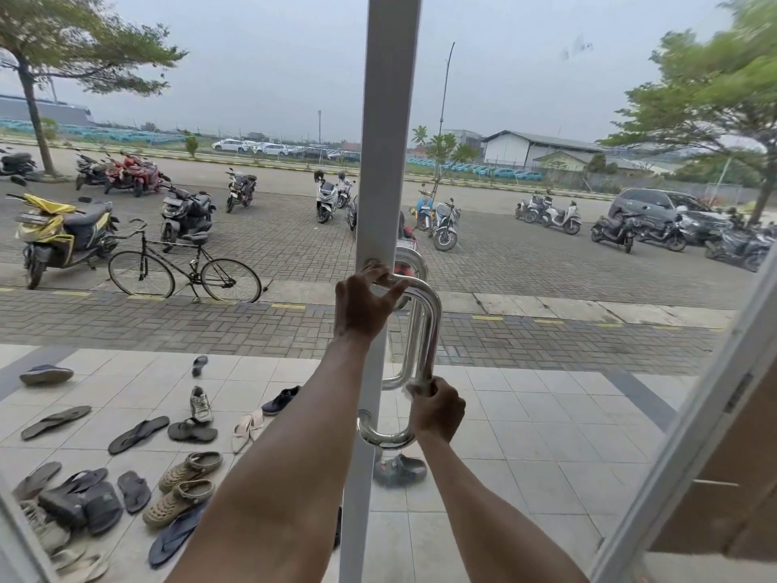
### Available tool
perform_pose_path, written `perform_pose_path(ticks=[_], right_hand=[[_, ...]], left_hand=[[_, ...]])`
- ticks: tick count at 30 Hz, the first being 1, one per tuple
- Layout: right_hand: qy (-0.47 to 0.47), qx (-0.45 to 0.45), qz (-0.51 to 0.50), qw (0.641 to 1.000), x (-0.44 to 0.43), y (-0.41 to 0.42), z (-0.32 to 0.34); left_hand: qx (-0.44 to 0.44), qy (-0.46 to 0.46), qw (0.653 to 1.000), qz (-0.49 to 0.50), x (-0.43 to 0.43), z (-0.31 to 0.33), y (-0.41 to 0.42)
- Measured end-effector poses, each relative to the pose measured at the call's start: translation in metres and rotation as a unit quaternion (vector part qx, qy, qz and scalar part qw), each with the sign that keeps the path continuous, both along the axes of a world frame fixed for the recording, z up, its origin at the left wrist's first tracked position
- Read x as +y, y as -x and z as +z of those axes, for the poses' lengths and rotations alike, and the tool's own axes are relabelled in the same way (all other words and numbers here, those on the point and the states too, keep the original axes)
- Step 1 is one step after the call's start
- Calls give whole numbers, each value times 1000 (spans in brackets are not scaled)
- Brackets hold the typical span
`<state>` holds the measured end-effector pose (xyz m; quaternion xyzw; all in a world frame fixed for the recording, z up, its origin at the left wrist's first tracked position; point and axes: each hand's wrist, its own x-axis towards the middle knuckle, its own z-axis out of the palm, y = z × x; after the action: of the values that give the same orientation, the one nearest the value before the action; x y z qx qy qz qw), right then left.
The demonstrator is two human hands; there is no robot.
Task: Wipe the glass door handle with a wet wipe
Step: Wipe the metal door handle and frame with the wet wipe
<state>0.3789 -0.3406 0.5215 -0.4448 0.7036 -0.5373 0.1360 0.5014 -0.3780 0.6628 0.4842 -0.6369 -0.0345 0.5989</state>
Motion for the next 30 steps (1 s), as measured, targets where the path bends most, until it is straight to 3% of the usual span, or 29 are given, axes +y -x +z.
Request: perform_pose_path(ticks=[13,20,30], right_hand=[[154,36,18,987,-9,8,94],[177,227,83,954,-18,18,142],[114,364,115,917,-17,10,166]], left_hand=[[5,12,1000,-10,3,2,0],[0,11,1000,-11,8,5,-1],[2,-8,1000,-13,6,2,0]])
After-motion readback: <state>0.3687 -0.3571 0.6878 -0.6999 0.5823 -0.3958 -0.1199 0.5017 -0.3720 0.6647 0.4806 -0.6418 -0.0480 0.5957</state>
